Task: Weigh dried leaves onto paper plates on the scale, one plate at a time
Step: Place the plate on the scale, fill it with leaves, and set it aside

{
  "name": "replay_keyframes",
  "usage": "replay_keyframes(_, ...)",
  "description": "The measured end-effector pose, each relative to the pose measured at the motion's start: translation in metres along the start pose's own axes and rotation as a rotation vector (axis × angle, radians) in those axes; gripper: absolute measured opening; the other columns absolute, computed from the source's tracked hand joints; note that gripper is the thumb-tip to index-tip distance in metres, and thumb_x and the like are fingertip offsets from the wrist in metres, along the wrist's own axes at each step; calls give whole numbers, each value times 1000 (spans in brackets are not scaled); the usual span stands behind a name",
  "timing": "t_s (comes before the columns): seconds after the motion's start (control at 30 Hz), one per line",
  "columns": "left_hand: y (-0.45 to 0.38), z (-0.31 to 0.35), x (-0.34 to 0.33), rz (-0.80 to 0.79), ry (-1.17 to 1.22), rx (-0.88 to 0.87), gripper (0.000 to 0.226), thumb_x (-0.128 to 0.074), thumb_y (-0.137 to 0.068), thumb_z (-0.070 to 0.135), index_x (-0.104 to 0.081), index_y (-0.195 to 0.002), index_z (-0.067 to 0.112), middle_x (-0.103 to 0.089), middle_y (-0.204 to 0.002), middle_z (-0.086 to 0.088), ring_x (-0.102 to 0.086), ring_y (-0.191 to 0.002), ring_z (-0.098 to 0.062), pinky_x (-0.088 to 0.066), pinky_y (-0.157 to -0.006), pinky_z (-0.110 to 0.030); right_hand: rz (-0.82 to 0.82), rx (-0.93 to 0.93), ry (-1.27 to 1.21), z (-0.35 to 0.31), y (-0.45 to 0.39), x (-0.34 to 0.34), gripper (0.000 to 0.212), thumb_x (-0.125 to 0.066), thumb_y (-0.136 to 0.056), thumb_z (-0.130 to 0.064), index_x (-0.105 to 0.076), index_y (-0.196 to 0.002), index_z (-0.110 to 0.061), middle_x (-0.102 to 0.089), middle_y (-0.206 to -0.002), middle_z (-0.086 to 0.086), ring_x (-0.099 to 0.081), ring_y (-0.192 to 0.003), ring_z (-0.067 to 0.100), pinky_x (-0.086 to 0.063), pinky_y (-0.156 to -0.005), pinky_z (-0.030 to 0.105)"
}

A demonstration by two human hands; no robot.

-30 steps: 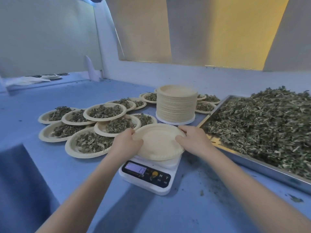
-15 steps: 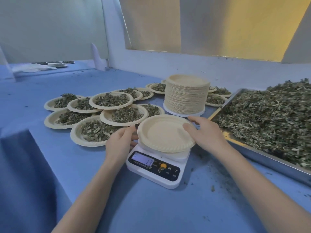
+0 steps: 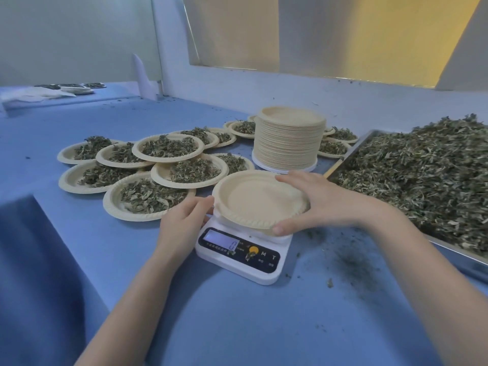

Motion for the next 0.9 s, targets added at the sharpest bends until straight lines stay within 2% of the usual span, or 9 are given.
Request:
replay_keyframes(0.13, 1, 1, 0, 0, -8, -17, 20, -54, -91, 37, -72, -87, 29, -70, -82, 14, -63, -77, -1, -49, -83, -29, -30, 6, 123, -2, -2, -9, 114, -69, -61, -71, -8, -150, -36, -3, -157, -10, 3, -145, 13, -5, -118, 44)
replay_keyframes(0.23, 7, 11, 2, 103, -107, -118, 9, -58, -89, 29, -67, -89, 27, -67, -86, 13, -60, -82, -1, -43, -74, -13, -24, 4, 122, -1, -3, -9, 114, -69, -61, -71, -8, -151, -36, 0, -158, -8, 4, -145, 14, -3, -119, 44)
replay_keyframes(0.33, 18, 47, 1, 284, -303, -376, 16, -61, -88, 22, -63, -102, 15, -61, -94, 4, -54, -91, -14, -44, -81, -26, 11, 5, 67, -1, -1, -2, 114, -66, -58, -73, -10, -150, -37, -2, -158, -11, 2, -145, 13, -5, -119, 44)
replay_keyframes(0.4, 22, 80, -15, 294, -406, -552, 25, -60, -85, 22, -63, -106, 8, -60, -96, -1, -51, -95, -21, -42, -83, -31, 52, 24, 50, 0, -1, 6, 117, -62, -52, -77, -13, -150, -37, -11, -156, -11, -6, -144, 16, -10, -118, 45)
replay_keyframes(0.5, 15, 118, -69, 17, -516, -631, 33, -60, -84, 25, -59, -115, 12, -55, -104, 3, -50, -103, -20, -39, -88, -30, 139, 70, -22, 6, 4, 22, 107, -70, -56, -72, -24, -147, -39, -30, -148, -10, -23, -139, 16, -22, -115, 43)
replay_keyframes(0.57, 9, 134, -113, -157, -586, -631, 38, -59, -85, 27, -54, -120, 14, -52, -115, -1, -47, -111, -20, -38, -93, -33, 176, 85, -75, 19, 12, 34, 93, -76, -59, -61, -35, -140, -39, -44, -133, -13, -42, -124, 12, -34, -108, 41)
replay_keyframes(0.63, 8, 148, -154, -251, -621, -674, 38, -59, -84, 27, -53, -119, 11, -53, -118, -7, -46, -114, -24, -36, -95, -36, 202, 66, -99, 40, 23, 46, 76, -79, -59, -51, -50, -126, -33, -57, -113, -14, -56, -101, 12, -44, -97, 40)
replay_keyframes(0.7, 9, 157, -190, -316, -631, -710, 38, -59, -83, 24, -53, -117, 10, -54, -116, -10, -47, -112, -27, -37, -94, -38, 203, 25, -99, 70, 36, 56, 62, -81, -63, -45, -55, -118, -30, -64, -111, -8, -59, -101, 14, -46, -94, 39)
replay_keyframes(0.9, 1, 149, -291, -593, -847, -621, 49, -55, -86, 29, -41, -130, 13, -43, -122, -16, -41, -117, -35, -41, -96, -46, 50, -258, 89, 173, 51, 67, 102, -75, -69, -54, -24, -149, -20, -37, -150, 3, -41, -131, 18, -35, -108, 31)
Point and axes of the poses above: each hand's wrist, its own y-axis away from the middle knuckle, its own x-axis out of the back of the hand, z = x × y, the point moved 6 cm from there along -y, towards the middle knuckle
